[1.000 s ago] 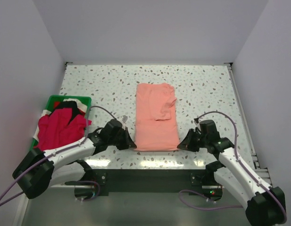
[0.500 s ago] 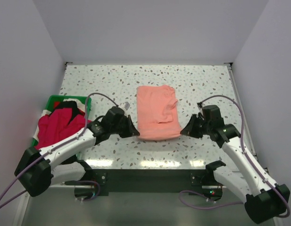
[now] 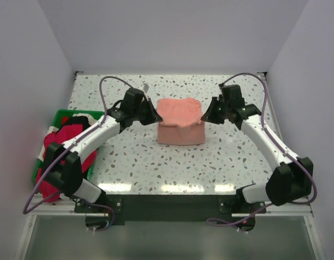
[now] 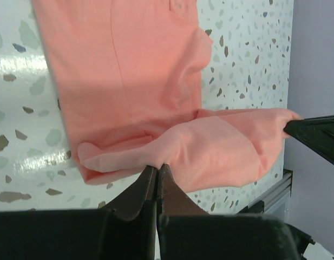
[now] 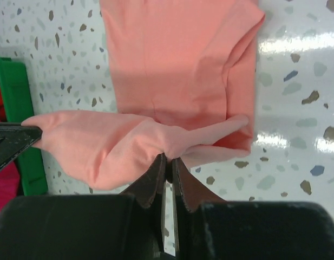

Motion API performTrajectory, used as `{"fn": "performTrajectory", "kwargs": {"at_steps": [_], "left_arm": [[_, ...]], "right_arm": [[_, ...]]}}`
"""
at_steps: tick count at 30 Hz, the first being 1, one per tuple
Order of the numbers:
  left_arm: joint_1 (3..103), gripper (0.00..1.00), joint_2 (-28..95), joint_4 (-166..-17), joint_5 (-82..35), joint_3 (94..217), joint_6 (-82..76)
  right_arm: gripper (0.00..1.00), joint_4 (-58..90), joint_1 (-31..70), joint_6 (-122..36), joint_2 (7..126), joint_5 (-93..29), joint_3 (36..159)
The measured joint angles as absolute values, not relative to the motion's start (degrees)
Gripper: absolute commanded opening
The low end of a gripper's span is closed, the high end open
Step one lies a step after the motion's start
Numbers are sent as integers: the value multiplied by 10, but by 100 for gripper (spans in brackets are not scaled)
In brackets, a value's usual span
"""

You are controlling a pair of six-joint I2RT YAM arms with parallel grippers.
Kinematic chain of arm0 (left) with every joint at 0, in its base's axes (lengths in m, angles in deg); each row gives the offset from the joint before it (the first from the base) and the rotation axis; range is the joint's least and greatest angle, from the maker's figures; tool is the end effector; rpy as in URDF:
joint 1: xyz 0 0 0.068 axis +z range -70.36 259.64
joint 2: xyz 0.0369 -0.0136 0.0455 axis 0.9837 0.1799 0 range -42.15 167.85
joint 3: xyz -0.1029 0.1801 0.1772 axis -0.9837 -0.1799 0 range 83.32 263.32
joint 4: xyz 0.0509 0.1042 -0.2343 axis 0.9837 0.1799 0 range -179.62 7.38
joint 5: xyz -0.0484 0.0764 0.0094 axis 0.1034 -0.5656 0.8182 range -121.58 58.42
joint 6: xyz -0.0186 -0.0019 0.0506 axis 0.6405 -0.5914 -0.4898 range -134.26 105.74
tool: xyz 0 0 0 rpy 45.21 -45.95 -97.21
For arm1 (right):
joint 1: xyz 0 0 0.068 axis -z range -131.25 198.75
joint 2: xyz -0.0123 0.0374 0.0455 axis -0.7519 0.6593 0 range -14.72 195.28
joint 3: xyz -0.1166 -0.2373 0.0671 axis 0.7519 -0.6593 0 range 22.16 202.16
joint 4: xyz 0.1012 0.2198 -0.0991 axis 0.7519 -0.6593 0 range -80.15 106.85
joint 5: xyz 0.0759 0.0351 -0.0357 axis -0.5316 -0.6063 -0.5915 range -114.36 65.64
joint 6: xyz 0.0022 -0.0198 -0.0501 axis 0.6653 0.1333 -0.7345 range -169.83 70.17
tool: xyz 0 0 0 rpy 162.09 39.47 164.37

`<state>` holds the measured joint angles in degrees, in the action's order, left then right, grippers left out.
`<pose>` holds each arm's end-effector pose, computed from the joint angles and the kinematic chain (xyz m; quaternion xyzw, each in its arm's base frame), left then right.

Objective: Fold and stack the t-shirts
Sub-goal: Fold the tshirt

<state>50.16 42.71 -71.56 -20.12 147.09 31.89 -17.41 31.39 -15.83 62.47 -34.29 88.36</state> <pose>0.2846 -0.1690 0.2754 -0.0879 0.8954 -0.3331 0.2821 0.2752 0.0925 0.3056 0.1007 0.9163 0.2364 0.3070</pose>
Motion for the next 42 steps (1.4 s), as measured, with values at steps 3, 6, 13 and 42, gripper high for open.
{"fn": "performTrajectory", "kwargs": {"at_steps": [3,6,13,42], "left_arm": [[519,0,478,-714,-195,1520,313],[534,0,536,-718,-193,1571,310],[572,0,669,-724,-187,1686,308],[602,6,728,-921,-136,1648,300]], "right_arm": [[5,-160,327,-165,695,-345,935],[5,-146,345,-168,771,-355,991],[7,-121,380,-176,958,-387,1137],[35,-19,325,-219,1006,-385,1143]]}}
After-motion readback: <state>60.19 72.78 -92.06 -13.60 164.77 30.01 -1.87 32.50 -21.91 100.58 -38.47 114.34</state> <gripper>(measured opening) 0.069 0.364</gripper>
